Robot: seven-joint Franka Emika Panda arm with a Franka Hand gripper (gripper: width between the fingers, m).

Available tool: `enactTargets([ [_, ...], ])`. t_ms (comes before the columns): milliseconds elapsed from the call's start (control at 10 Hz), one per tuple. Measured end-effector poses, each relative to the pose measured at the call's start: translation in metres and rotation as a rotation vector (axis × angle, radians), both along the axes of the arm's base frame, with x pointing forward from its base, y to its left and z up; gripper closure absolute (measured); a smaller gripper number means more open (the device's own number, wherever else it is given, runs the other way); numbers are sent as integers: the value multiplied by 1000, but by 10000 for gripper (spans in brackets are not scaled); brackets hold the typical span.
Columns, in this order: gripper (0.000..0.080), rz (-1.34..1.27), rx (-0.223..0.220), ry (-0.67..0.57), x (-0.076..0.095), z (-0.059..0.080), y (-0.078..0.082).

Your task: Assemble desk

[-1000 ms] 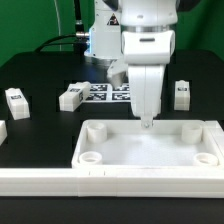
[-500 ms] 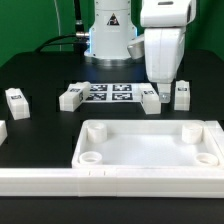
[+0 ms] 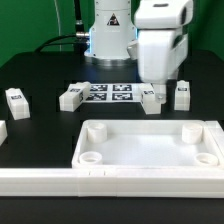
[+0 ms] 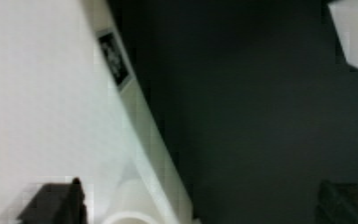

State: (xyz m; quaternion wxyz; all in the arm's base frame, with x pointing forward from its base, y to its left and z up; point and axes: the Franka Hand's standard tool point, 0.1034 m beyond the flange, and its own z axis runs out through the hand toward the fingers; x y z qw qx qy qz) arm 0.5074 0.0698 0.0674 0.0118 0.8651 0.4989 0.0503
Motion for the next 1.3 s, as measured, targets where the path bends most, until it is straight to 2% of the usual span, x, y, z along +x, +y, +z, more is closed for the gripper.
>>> enactTargets([
  [300,151,-422,45,37,-16,0,16],
  [700,151,-683,90,54,-20,-4,21],
  [900,151,-939,118,79,-30,-5,23],
  [1200,151,-1226,139,119,-40,-7,41],
  [1300,151,-1239,141,121,-42,-9,45],
])
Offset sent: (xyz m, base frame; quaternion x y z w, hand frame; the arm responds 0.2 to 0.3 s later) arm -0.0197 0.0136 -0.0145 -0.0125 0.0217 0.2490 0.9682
